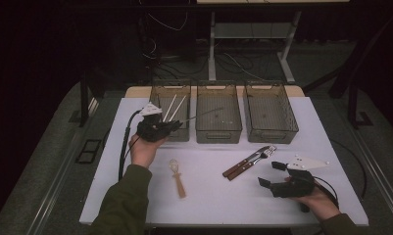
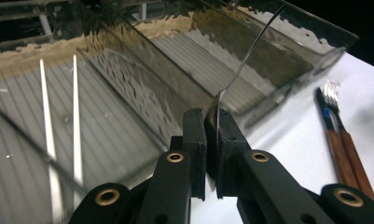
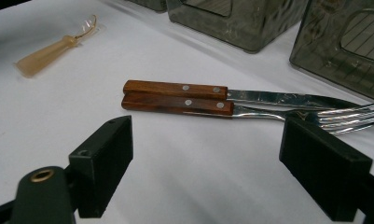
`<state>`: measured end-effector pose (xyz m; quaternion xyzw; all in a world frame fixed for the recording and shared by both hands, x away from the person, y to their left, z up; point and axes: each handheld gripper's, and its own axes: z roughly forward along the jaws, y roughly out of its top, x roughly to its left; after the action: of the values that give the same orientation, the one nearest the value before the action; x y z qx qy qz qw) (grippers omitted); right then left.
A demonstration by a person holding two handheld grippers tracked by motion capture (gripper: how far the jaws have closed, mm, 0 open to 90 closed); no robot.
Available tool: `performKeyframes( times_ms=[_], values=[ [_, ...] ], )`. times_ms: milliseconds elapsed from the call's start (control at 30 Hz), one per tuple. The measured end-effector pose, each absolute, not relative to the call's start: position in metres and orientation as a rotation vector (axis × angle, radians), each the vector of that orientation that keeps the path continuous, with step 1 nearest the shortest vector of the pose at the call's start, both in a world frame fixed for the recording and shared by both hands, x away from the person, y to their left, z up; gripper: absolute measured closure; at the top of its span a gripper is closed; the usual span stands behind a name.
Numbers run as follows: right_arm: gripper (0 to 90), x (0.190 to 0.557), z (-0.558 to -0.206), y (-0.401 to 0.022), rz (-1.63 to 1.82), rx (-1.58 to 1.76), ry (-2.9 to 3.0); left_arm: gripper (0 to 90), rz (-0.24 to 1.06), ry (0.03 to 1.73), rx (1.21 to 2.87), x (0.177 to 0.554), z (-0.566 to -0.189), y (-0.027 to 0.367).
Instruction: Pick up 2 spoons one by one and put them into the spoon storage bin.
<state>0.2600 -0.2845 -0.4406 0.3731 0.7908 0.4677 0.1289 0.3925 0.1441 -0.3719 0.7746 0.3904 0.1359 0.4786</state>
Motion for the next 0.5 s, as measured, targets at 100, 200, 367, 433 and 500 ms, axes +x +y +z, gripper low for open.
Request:
performKeyframes(
  times_ms=[100, 200, 367, 433, 500],
  values=[
    [17.6, 0.260, -0.440, -0.285, 1.365, 1.086, 2.295, 84.8, 0.348, 0.975, 1.897, 0.404, -0.369, 0.132],
    [17.6, 0.259, -0.439, -0.285, 1.370, 1.085, 2.295, 84.8, 0.372, 1.007, 1.906, 0.415, -0.366, 0.119],
    [17.6, 0.260, -0.439, -0.285, 1.374, 1.083, 2.294, 84.8, 0.400, 1.030, 1.920, 0.431, -0.364, 0.099],
    [17.5, 0.260, -0.439, -0.285, 1.376, 1.083, 2.295, 84.8, 0.403, 1.049, 1.924, 0.436, -0.365, 0.092],
    [17.6, 0.259, -0.439, -0.285, 1.377, 1.083, 2.296, 84.8, 0.413, 1.063, 1.921, 0.441, -0.367, 0.084]
  ],
)
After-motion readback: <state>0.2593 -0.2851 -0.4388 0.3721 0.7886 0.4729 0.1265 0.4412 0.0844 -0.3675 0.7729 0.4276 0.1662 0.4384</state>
